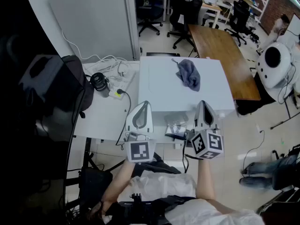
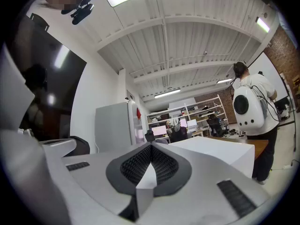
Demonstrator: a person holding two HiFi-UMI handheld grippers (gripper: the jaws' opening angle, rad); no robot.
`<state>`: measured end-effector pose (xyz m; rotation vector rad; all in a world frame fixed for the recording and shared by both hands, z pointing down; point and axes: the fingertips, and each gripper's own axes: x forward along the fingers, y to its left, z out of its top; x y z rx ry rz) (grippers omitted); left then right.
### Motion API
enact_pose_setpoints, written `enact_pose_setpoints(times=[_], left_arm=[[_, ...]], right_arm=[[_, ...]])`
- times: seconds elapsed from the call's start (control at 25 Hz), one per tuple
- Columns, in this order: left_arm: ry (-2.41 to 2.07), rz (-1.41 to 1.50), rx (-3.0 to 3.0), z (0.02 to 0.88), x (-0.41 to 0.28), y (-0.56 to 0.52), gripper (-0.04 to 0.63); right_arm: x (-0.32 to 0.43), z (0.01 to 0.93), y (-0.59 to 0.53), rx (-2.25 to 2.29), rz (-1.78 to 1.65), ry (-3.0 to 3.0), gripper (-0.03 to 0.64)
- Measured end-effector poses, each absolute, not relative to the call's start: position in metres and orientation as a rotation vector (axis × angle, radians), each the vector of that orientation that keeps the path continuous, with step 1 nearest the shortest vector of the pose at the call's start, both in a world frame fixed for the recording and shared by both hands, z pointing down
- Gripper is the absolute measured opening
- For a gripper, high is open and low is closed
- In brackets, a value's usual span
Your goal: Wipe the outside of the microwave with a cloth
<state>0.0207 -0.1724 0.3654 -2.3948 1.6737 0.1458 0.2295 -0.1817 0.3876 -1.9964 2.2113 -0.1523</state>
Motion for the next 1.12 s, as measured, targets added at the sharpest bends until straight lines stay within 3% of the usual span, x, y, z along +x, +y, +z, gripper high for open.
enact_pose_setpoints(times=[0.16,0.36,0.48,0.6,1.12], left_arm=[[1.677,0.159,-2.398,0.367,0.020,-0.178,0.002],[1.694,0.173,-2.407,0.369,0.015,-0.180,0.002],[1.720,0.188,-2.408,0.368,0.009,-0.182,0.002],[1.734,0.186,-2.396,0.366,0.003,-0.184,0.002],[1.750,0.175,-2.381,0.364,-0.006,-0.182,0.002]], right_arm=[[0.227,0.399,-0.191,-1.959,-0.283,2.255,0.029],[0.229,0.384,-0.210,-1.895,-0.315,2.295,0.106],[0.235,0.367,-0.236,-1.920,-0.211,2.382,0.215],[0.236,0.359,-0.267,-1.892,-0.239,2.472,0.273],[0.234,0.415,-0.375,-1.994,-0.575,2.725,0.295]])
